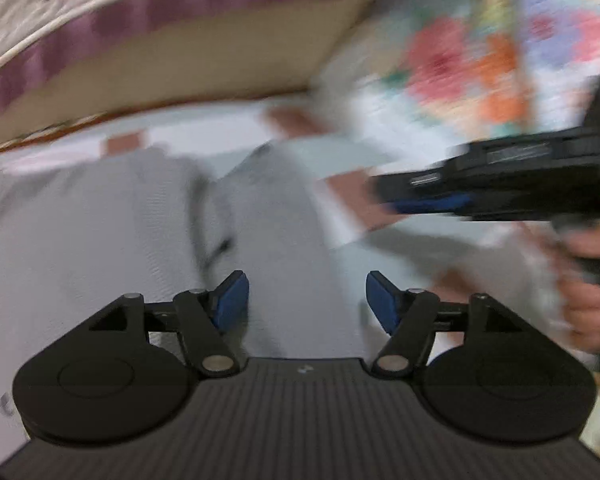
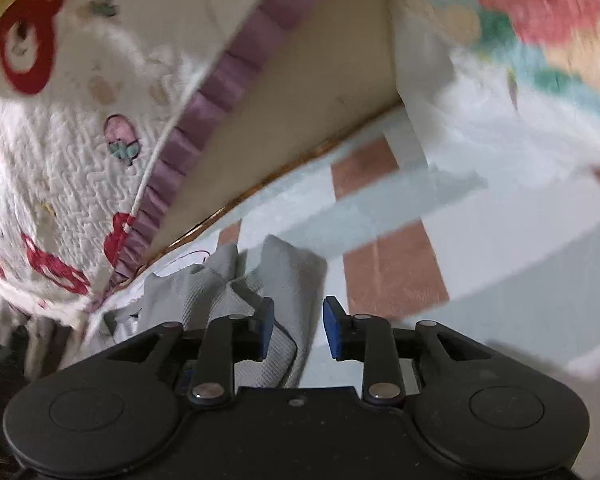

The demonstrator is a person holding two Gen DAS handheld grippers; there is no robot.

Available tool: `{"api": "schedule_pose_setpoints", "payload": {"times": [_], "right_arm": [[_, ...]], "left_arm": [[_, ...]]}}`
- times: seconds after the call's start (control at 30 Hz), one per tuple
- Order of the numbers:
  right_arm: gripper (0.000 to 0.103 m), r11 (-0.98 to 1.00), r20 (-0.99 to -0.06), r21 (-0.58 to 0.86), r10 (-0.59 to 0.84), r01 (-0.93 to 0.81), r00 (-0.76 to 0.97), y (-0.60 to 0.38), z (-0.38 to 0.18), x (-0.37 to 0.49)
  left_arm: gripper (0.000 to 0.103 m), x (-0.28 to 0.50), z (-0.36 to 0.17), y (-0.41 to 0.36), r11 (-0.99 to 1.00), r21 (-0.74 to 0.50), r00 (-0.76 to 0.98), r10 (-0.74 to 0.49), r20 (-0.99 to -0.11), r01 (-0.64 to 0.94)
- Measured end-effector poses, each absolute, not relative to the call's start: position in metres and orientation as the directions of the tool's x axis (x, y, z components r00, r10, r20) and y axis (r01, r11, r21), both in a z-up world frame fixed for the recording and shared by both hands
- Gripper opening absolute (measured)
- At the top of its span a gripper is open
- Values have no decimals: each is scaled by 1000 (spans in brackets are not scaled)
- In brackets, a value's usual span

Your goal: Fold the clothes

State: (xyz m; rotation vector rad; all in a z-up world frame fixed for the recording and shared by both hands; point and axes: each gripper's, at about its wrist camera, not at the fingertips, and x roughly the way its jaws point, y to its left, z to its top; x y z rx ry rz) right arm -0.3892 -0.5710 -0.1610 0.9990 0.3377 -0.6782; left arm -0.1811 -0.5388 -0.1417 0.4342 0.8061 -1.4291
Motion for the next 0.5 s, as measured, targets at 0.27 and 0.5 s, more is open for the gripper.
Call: {"api": "schedule_pose_setpoints", "payload": {"times": [0.27,0.5], "right_arm": [[55,323,-464,795,-221,514,857,-583,-170,-380],[61,173,-487,845,-142,506,862,-596,-193,-382]], "left_arm": [[3,-171,-129,-507,29,-407,-234,-779,-582,913],[3,-191,-139,-498,-117,-423,-352,-767,-537,899]]}}
